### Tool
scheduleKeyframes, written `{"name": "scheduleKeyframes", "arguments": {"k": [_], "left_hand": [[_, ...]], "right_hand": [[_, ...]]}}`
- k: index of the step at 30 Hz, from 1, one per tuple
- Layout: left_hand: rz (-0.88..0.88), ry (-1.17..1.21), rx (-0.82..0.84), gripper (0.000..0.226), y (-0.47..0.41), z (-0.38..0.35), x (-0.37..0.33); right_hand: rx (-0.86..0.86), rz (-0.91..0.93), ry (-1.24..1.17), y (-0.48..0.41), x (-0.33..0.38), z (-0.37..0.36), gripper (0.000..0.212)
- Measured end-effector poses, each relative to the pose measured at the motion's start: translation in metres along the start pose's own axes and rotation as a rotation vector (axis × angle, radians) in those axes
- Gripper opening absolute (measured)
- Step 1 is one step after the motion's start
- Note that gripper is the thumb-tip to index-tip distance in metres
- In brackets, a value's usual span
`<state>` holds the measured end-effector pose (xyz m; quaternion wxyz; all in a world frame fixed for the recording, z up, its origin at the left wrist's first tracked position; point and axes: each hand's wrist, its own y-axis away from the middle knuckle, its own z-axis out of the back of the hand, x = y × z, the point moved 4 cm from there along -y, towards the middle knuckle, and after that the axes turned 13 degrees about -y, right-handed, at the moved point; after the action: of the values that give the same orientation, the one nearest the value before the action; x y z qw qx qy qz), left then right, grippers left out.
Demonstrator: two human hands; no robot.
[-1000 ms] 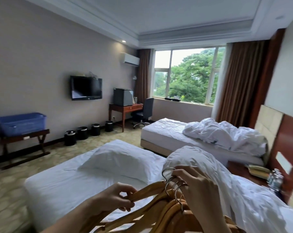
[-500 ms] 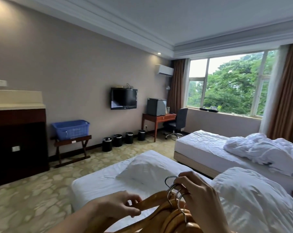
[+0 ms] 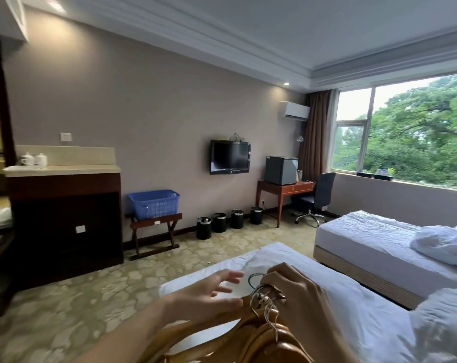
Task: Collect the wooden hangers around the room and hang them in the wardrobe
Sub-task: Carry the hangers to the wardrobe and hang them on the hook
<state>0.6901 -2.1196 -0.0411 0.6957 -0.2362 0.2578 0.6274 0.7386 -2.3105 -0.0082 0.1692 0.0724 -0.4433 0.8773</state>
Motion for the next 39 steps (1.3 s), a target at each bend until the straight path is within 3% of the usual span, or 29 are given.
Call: {"name": "scheduleKeyframes", "arguments": {"k": [4,14,26,29,34,39], "left_hand": [[-0.004,-0.064,-0.078,0.057,0.003,0.022,0.003],[0.197,-0.132,-0.288,0.056,0.0,0.071,0.07],[0.429,-0.38,-0.53,0.036,-0.056,0.168,0.157],[0.466,-0.467,-0.61,0.034,-0.073,0.189,0.175],[0.487,-0.476,-0.694,0.034,-0.088,0.219,0.203],[0.508,-0.501,-0.694,0.031,-0.09,0.249,0.235]], "right_hand": [[0.02,0.007,-0.067,-0.03,0.001,-0.047,0.046],[0.077,0.066,-0.223,-0.097,-0.011,-0.154,0.049],[0.138,0.242,-0.319,-0.22,-0.055,-0.268,0.018],[0.147,0.251,-0.308,-0.246,-0.071,-0.293,0.025],[0.124,0.284,-0.311,-0.283,-0.076,-0.327,0.011],[0.153,0.298,-0.342,-0.311,-0.074,-0.368,0.012]]}}
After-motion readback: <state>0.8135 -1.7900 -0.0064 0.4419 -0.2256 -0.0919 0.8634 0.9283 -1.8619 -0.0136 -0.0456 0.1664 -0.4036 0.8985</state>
